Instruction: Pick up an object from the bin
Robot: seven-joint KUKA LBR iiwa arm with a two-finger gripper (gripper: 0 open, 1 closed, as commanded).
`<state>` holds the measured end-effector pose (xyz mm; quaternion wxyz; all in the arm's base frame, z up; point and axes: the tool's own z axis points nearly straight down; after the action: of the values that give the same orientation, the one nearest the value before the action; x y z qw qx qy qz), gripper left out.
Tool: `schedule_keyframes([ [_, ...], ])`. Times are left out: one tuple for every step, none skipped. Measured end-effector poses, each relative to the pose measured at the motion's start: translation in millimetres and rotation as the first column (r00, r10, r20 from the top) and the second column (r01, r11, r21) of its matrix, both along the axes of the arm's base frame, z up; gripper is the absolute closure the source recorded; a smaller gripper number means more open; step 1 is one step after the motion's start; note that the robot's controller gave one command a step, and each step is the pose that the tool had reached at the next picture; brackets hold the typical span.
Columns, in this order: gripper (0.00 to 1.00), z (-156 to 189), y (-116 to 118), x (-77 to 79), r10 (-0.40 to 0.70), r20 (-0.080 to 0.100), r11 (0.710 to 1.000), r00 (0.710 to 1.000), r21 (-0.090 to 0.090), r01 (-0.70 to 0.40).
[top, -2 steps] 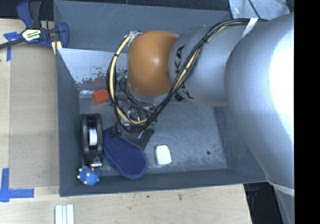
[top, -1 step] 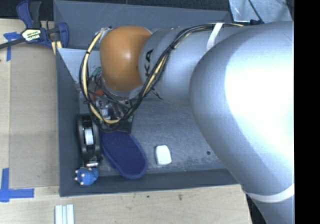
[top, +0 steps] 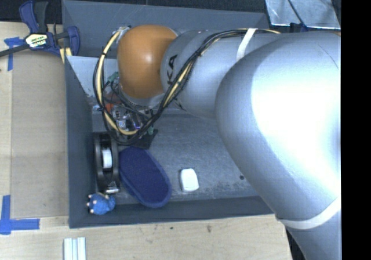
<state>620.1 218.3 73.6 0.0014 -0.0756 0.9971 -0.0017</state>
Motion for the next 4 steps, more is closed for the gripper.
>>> schedule_keyframes([
  [1.00,11.8,12.5,-16.7,-0.039,0.010,0.999,0.999,-0.011,0.039],
  [1.00,-2.4,-33.4,-85.8,0.184,0.002,0.983,0.983,0.003,-0.184],
  [1.00,-2.7,-10.9,-73.3,0.308,-0.001,0.951,0.951,-0.002,-0.308],
  [1.00,-2.4,-1.8,-60.3,0.282,-0.003,0.959,0.959,-0.004,-0.282],
])
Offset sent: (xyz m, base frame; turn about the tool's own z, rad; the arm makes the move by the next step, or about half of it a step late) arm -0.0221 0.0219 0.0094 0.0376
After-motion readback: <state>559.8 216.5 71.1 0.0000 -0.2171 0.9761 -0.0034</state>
